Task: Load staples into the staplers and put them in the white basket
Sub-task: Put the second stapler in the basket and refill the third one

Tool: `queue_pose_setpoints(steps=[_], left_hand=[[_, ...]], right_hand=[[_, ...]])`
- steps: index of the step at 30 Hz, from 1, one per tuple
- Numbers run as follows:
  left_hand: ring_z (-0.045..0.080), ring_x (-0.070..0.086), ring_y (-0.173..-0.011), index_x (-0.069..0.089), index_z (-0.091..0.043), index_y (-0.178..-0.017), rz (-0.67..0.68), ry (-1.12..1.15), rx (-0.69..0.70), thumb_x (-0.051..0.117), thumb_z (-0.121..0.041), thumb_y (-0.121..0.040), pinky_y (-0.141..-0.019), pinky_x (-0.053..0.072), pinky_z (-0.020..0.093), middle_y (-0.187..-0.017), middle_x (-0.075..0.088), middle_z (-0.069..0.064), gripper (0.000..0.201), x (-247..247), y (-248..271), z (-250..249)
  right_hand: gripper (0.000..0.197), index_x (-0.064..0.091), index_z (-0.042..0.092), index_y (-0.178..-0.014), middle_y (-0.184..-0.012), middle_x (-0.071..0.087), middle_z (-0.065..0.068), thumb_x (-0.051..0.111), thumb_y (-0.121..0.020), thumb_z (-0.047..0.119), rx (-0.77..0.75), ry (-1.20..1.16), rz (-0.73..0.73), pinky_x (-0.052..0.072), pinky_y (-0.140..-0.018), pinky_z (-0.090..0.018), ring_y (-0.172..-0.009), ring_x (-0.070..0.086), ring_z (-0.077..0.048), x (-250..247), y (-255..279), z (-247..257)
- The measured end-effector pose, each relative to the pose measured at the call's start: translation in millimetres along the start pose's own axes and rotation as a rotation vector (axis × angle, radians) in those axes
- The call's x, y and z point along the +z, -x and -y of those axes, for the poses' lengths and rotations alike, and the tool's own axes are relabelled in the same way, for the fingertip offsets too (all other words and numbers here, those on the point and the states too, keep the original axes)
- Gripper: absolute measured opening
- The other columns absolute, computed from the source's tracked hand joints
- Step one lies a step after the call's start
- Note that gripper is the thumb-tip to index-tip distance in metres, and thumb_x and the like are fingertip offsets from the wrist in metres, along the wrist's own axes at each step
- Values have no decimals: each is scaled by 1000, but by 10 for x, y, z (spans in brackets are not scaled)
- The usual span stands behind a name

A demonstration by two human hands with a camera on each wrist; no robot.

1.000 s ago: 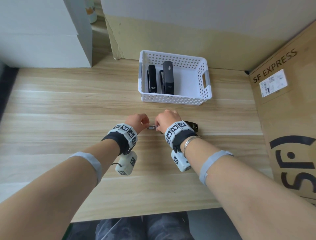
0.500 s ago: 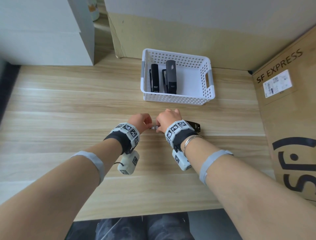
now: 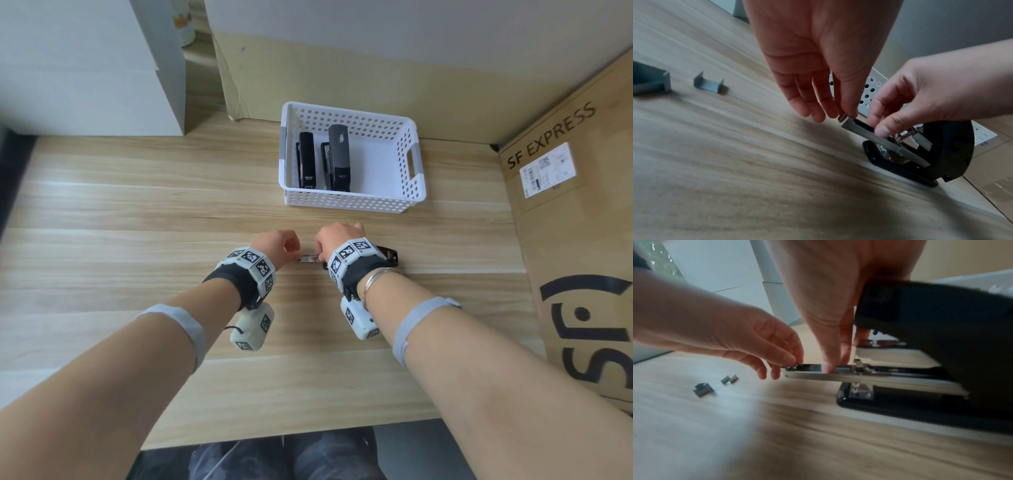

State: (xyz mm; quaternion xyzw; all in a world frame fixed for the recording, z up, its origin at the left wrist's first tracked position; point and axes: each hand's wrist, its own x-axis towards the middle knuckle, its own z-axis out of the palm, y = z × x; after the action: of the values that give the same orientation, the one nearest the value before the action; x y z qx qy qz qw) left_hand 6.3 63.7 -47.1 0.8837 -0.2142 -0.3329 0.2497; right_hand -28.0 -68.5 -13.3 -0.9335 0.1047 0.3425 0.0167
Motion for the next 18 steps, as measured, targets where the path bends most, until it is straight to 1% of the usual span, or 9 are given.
queue_pose_setpoints(steps=[3,5,7,10,12,13,14,16,18], left_hand=[[26,61,-101,62,-10,-104,-7,-54,-11,54,-18,-90,-85,49,33,-110,67,8,18,-120,18,67],[27,62,-101,61,-11,-106,-13,-126,-36,47,-8,-90,-84,49,30,-112,66,9,21,-227,48,180],[28,60,-101,61,-11,-108,10,-209,-80,46,1,-86,-80,47,30,-114,63,10,29,-342,122,329],[30,59,-92,61,-12,-106,75,-286,-141,58,-3,-81,-80,51,35,-114,58,13,26,-438,232,538],[31,58,-97,60,-12,-109,141,-334,-158,66,-2,-77,-84,51,37,-114,56,12,34,-431,285,604],[32,58,-100,59,-11,-111,149,-339,-161,67,-2,-76,-85,50,36,-114,56,12,37,-410,296,624],[31,58,-99,60,-10,-110,125,-328,-158,66,-2,-77,-83,49,34,-113,56,12,35,-391,301,644],[29,55,-90,62,-9,-107,66,-296,-155,61,-3,-79,-77,47,32,-107,57,12,28,-364,315,667],[30,57,-93,62,-8,-106,46,-296,-142,57,-6,-82,-79,48,33,-106,59,13,25,-336,311,688]], right_hand=[[19,69,21,-105,-107,67,-1,58,-91,30,20,-12,-51,31,-96,-40,-111,55,-22,-3,37,-25],[20,69,21,-104,-106,67,-1,51,-95,26,17,-31,-112,31,-97,-42,-113,53,-23,5,61,-11],[21,69,21,-103,-106,67,-2,49,-96,21,15,-44,-140,30,-97,-42,-113,52,-23,0,81,8],[20,68,22,-102,-106,67,-2,50,-95,20,14,-54,-143,29,-98,-43,-115,48,-23,-6,85,39],[17,69,22,-102,-106,67,-2,54,-94,22,6,-46,-144,29,-97,-42,-116,47,-22,-2,94,68],[16,69,22,-103,-106,67,-1,56,-93,23,1,-42,-144,29,-98,-42,-117,46,-22,1,100,81],[16,69,22,-103,-107,67,0,56,-93,24,-4,-39,-145,29,-98,-42,-117,46,-22,4,103,95],[18,69,22,-103,-109,67,1,54,-93,21,-14,-40,-156,29,-100,-43,-119,45,-22,22,111,121],[21,70,22,-103,-109,67,2,51,-94,18,-19,-42,-164,29,-100,-43,-119,45,-22,43,121,138]])
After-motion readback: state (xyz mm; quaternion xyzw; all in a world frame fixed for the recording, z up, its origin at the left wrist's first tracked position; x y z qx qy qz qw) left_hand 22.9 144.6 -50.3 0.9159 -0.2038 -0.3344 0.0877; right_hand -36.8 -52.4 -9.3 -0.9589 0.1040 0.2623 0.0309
